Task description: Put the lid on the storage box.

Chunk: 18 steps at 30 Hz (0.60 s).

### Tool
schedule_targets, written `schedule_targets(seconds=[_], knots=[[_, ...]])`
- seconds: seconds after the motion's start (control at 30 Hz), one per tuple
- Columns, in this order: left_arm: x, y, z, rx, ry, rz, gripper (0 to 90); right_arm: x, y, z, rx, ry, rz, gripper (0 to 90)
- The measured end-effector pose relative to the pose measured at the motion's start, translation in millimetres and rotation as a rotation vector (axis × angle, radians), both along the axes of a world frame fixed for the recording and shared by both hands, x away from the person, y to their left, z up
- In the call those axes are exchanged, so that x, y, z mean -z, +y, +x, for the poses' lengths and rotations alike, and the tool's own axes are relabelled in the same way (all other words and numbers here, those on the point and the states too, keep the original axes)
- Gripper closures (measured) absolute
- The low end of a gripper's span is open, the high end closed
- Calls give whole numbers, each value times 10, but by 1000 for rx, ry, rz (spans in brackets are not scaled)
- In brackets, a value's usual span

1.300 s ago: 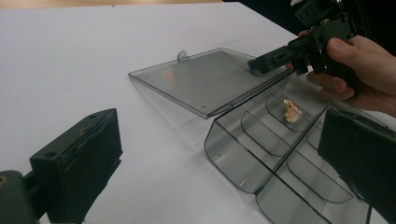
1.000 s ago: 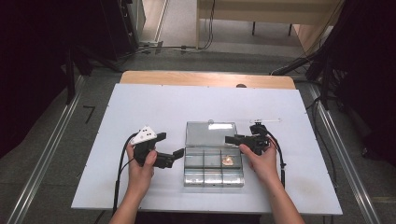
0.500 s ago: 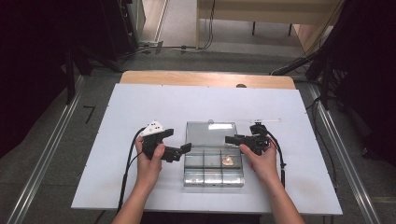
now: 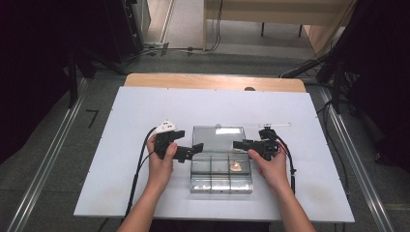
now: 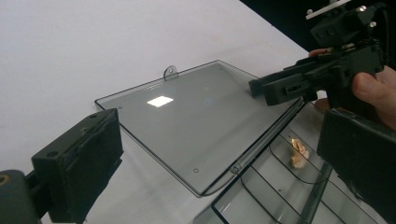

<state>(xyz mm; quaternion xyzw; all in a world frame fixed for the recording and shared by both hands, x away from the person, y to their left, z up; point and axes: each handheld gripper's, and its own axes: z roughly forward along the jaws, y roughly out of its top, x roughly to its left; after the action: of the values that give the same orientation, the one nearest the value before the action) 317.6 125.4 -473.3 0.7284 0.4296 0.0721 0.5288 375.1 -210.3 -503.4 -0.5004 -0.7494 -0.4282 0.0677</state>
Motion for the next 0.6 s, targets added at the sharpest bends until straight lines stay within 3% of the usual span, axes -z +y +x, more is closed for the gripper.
schedule_targets(seconds=[0.37, 0.6], knots=[[78, -59, 189, -37, 71, 15, 43, 1, -1, 0, 0, -1, 0, 348], [171, -86, 286, -82, 155, 27, 127, 3, -3, 1, -1, -2, 1, 348]])
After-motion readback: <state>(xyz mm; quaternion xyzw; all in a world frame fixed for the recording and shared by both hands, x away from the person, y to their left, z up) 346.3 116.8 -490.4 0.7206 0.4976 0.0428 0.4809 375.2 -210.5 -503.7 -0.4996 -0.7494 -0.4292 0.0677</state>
